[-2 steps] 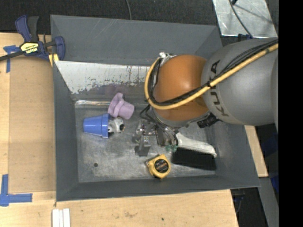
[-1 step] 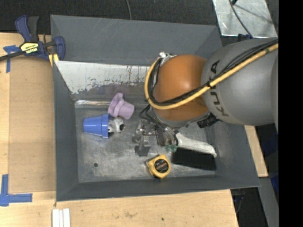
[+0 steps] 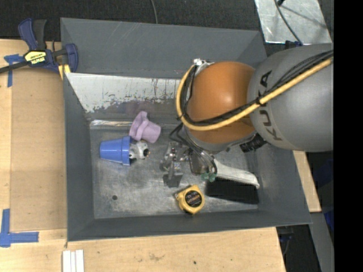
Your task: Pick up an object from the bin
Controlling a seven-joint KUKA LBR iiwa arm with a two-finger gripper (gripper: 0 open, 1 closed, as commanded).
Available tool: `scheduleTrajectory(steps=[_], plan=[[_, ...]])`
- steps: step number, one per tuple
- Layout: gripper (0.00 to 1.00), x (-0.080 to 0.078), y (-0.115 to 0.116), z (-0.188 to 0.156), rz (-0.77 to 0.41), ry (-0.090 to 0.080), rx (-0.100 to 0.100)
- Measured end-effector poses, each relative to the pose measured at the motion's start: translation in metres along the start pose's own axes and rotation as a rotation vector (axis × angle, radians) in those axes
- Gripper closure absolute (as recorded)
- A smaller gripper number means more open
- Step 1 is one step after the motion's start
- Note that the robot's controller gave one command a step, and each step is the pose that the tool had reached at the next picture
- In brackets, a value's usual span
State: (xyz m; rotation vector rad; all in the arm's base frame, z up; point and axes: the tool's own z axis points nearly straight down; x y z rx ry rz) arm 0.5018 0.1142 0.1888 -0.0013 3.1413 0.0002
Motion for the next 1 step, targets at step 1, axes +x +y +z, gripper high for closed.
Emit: scheduleTrajectory(steps=[1], plan=[[1.0,-0.0117,-0.0073,-0.0339,-0.004,-0.001,0.0]])
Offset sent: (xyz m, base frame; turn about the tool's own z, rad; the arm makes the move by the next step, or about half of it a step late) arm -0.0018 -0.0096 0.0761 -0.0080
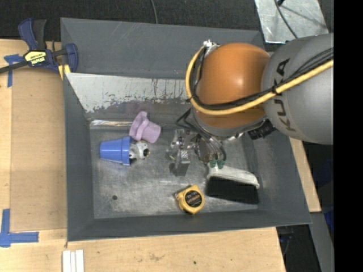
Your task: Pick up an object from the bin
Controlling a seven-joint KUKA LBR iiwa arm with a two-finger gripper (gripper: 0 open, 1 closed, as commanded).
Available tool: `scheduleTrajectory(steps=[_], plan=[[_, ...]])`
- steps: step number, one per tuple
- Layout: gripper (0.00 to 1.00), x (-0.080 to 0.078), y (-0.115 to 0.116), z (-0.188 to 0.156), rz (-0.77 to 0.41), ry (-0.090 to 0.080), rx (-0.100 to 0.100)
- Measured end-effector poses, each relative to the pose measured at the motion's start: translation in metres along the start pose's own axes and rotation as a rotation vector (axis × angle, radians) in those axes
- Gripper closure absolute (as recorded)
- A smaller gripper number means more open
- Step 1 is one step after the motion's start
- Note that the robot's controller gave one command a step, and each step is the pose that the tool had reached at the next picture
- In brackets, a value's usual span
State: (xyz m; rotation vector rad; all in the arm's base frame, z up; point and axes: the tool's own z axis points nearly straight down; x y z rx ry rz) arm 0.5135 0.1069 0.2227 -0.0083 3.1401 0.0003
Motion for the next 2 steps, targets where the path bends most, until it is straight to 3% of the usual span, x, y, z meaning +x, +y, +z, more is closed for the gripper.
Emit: scheduleTrajectory(steps=[1,2], plan=[[1.0,0.008,-0.003,-0.033,-0.002,-0.001,0.001],[1.0,0.001,0.002,-0.013,-0.035,-0.015,-0.002]])
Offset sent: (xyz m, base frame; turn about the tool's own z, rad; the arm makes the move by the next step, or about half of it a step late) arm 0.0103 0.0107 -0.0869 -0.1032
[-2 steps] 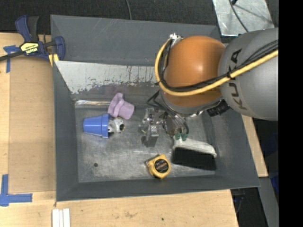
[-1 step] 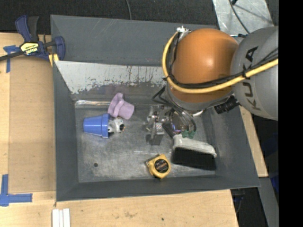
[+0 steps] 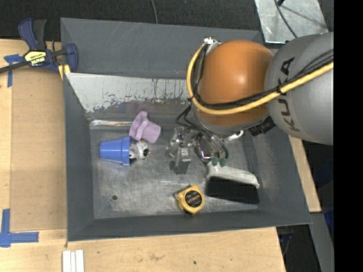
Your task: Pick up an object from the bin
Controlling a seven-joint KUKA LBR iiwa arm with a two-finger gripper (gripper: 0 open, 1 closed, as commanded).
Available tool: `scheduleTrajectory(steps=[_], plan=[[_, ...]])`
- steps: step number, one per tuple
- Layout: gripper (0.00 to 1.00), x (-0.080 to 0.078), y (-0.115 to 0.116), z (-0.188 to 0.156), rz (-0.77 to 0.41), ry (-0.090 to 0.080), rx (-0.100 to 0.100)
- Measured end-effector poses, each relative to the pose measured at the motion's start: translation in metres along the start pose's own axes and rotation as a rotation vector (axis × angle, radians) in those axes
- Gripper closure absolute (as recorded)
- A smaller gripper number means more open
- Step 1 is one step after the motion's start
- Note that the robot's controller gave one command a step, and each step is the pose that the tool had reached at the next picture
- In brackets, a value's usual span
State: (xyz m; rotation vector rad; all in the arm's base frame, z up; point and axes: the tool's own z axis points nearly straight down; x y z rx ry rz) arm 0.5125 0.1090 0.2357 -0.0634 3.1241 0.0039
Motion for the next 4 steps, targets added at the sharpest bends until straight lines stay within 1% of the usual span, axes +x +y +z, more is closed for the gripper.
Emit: scheduleTrajectory(steps=[1,2,3,4], plan=[[1.0,0.018,-0.008,0.063,-0.115,0.011,0.0],[1.0,0.026,-0.011,0.096,-0.168,0.021,0.001],[1.0,0.028,-0.028,0.046,-0.262,0.023,-0.001],[1.0,0.024,-0.031,-0.016,-0.299,0.018,0.0]])
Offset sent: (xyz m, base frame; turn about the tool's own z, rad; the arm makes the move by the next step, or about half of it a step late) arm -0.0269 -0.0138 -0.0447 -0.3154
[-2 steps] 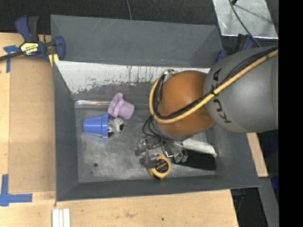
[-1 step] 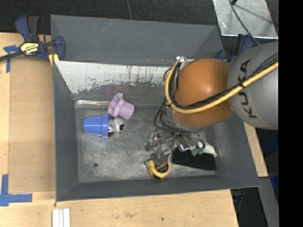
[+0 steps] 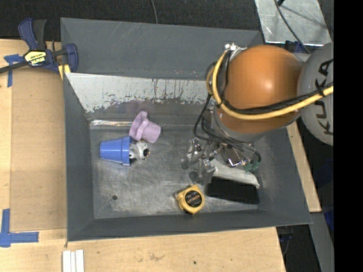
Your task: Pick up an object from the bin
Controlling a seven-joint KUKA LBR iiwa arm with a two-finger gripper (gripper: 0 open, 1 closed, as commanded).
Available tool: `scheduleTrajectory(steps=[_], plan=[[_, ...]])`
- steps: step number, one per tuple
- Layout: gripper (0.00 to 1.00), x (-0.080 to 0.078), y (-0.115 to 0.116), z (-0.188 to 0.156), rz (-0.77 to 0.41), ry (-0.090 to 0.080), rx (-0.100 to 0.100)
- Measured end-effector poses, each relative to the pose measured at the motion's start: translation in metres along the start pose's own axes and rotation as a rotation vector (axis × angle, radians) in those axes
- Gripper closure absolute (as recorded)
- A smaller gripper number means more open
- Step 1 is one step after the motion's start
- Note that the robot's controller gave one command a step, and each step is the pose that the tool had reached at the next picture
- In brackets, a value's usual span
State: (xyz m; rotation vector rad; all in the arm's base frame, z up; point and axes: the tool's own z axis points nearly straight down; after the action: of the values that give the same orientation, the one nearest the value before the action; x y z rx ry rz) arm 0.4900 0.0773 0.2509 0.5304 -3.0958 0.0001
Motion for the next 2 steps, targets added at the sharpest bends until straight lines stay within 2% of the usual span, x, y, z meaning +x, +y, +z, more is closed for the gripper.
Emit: scheduleTrajectory(steps=[1,2], plan=[[0.0,0.003,0.001,0.098,0.057,-0.008,0.001],[0.0,0.007,0.001,0.122,0.069,0.002,-0.001]])
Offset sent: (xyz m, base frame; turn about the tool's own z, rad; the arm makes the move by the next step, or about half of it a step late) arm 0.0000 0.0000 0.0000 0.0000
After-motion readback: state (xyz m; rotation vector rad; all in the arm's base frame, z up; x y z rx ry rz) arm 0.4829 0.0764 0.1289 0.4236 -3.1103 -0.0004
